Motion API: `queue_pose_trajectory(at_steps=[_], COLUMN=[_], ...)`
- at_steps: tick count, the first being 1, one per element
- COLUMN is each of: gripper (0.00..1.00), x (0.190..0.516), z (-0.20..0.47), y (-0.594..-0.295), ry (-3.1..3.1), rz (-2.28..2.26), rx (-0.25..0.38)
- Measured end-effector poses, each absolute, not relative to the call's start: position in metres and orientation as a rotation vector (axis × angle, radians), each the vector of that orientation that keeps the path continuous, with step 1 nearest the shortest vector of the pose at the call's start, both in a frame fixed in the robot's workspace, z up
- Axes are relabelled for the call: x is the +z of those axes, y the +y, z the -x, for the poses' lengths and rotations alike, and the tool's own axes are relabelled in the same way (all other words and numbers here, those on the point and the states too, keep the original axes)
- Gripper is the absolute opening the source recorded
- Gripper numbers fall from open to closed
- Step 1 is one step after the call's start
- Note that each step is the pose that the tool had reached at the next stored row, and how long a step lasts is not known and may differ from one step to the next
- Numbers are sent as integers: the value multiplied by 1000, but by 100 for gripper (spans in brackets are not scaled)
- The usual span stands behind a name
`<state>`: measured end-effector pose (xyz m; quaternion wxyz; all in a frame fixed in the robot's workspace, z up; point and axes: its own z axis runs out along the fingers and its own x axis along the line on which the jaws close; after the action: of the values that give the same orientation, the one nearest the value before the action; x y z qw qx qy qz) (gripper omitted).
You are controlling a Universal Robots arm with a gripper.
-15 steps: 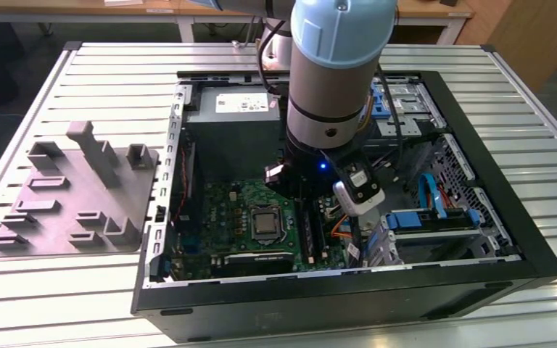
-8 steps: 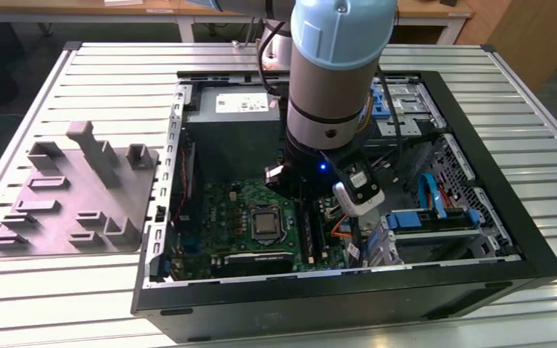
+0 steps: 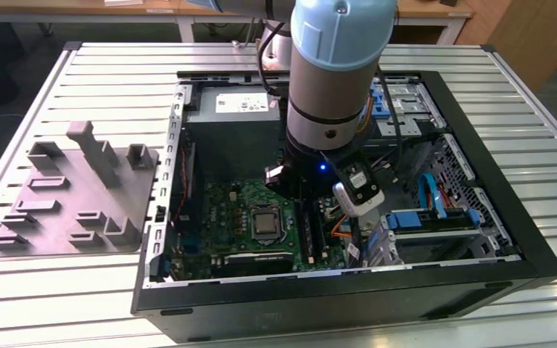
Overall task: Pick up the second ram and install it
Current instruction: 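Insert the second ram into the second slot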
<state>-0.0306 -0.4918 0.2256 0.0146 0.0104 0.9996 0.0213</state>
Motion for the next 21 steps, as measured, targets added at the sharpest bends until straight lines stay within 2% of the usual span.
queue_pose_trajectory(at_steps=[21], gripper=[11], x=[222], z=[31], y=[-492], ry=[3111], rz=[-32], rx=[66])
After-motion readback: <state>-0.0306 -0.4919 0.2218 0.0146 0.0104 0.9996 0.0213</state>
